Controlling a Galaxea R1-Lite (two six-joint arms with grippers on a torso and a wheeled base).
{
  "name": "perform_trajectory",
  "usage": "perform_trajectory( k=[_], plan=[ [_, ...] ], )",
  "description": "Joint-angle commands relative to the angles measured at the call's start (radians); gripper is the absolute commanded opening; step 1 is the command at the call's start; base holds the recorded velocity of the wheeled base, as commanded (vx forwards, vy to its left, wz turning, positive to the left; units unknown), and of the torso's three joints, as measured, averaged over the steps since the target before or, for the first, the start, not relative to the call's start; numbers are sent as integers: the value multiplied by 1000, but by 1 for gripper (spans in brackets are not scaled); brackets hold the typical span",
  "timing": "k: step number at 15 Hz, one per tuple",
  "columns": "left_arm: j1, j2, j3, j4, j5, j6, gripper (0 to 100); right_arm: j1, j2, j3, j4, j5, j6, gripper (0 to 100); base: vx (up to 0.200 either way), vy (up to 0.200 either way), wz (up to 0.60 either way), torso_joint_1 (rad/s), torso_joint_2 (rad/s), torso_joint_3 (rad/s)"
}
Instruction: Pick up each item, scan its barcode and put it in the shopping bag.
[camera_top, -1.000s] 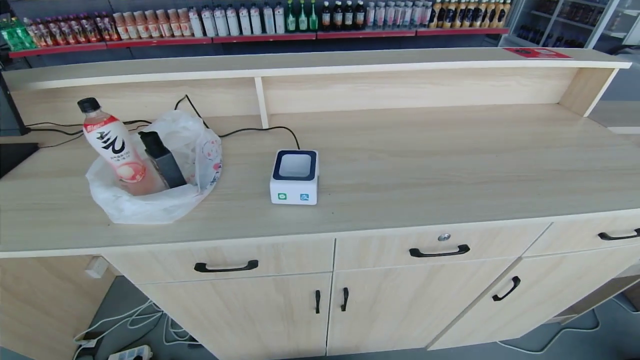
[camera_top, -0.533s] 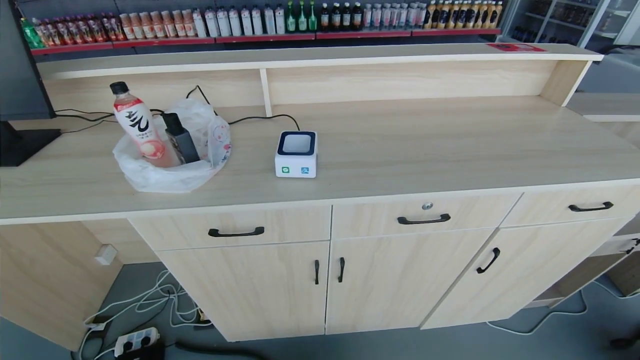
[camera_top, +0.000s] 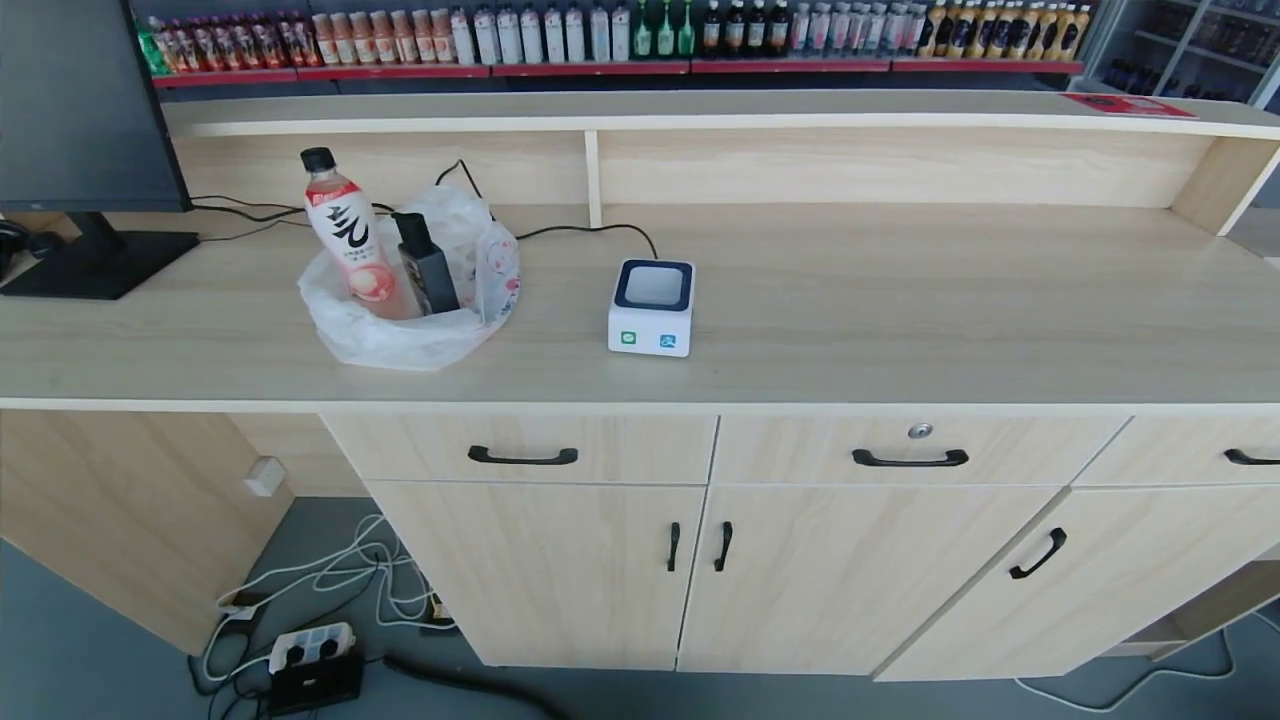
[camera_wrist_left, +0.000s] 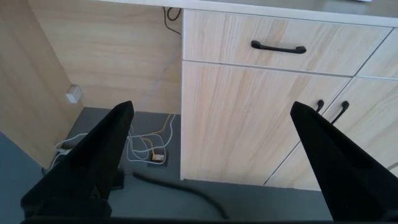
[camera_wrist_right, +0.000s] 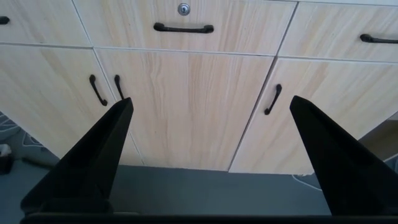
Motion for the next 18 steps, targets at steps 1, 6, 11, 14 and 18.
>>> perform_trajectory(
  k=[1, 6, 11, 14, 18],
  plan=[
    [0, 0, 0, 1, 2, -1, 100, 0, 2, 0, -2, 0, 0, 100, -200, -200, 0, 17, 17, 2],
    [0, 0, 0, 1, 2, -2, 100, 0, 2, 0, 0, 0, -2, 100, -160, -160, 0, -4, 8, 1],
    [0, 0, 0, 1, 2, -1, 100, 0, 2, 0, 0, 0, 2, 100, 0, 0, 0, 0, 0, 0],
    [0, 0, 0, 1, 2, -1, 100, 0, 2, 0, -2, 0, 0, 100, 0, 0, 0, 0, 0, 0],
    [0, 0, 0, 1, 0, -1, 100, 0, 2, 0, 0, 0, 2, 100, 0, 0, 0, 0, 0, 0]
  ],
)
